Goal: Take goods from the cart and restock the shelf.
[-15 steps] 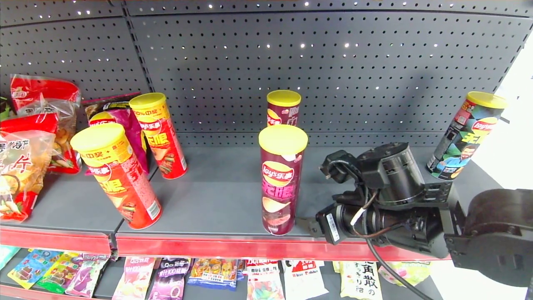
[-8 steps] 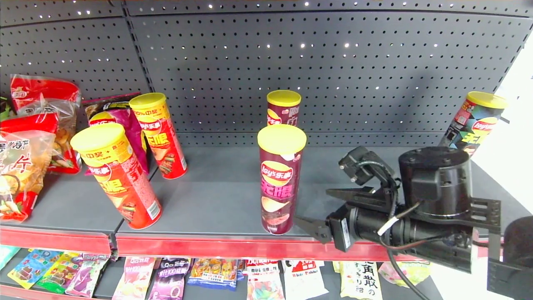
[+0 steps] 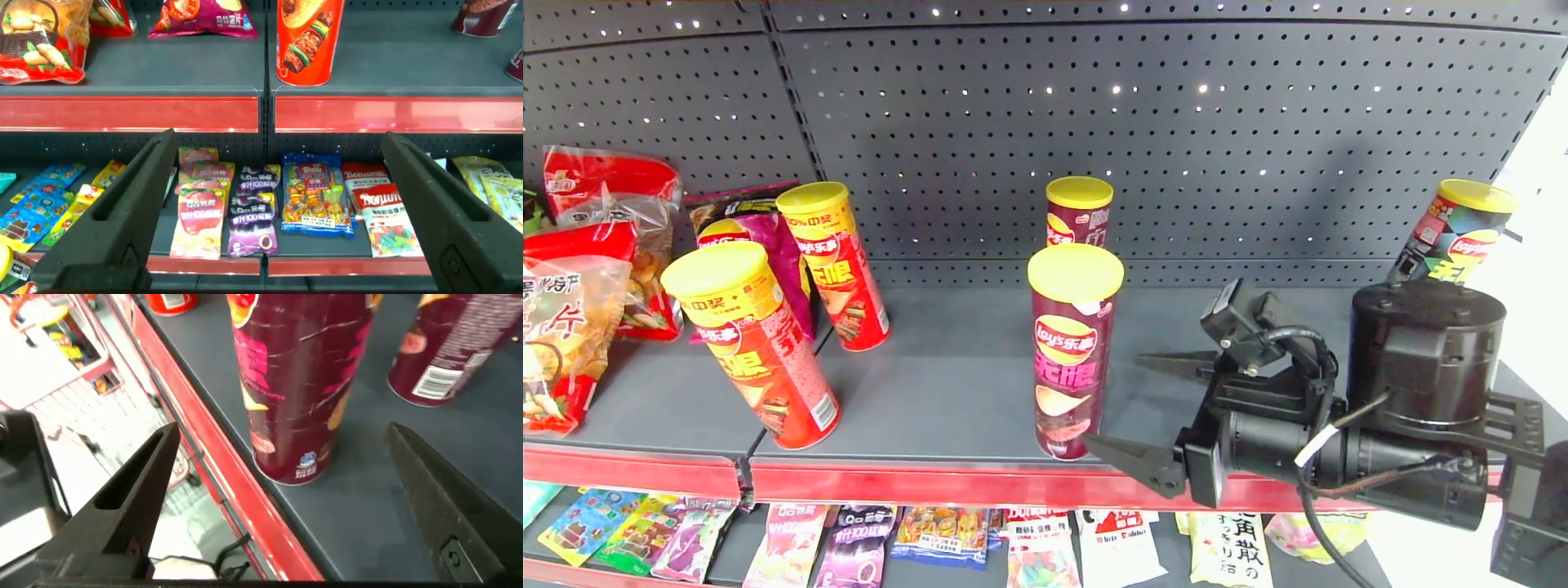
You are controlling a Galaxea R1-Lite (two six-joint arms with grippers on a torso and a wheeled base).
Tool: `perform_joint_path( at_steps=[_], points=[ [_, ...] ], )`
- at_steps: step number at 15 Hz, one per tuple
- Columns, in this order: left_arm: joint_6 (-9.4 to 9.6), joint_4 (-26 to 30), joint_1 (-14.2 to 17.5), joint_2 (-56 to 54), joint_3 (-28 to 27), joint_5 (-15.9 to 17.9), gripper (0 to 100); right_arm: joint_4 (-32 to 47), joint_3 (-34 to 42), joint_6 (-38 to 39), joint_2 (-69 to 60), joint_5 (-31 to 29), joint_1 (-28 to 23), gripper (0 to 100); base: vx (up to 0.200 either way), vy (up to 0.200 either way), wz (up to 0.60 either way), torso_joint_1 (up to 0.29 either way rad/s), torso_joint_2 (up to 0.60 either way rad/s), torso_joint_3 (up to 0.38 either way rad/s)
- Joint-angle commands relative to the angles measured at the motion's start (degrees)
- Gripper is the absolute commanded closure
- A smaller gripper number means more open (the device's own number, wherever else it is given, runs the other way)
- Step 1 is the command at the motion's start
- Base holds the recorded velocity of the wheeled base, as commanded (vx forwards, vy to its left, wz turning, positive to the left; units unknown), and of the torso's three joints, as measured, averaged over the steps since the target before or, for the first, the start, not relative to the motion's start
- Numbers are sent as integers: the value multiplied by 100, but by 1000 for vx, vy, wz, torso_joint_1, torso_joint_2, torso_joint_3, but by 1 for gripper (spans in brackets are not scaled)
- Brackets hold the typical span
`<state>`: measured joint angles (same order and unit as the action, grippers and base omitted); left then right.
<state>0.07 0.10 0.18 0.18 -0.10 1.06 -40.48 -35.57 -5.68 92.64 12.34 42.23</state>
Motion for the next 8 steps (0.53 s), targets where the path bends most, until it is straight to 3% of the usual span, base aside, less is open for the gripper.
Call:
perform_joint_path(
  at_steps=[1, 8],
  points=[
    [1, -1, -1, 8, 1, -1, 0, -12, -29, -30, 229, 111, 75, 0, 0, 0, 0, 0, 0, 0],
    [1, -1, -1, 8, 10, -1, 0, -12, -292, -82, 554, 129, 84, 0, 0, 0, 0, 0, 0, 0]
  ],
)
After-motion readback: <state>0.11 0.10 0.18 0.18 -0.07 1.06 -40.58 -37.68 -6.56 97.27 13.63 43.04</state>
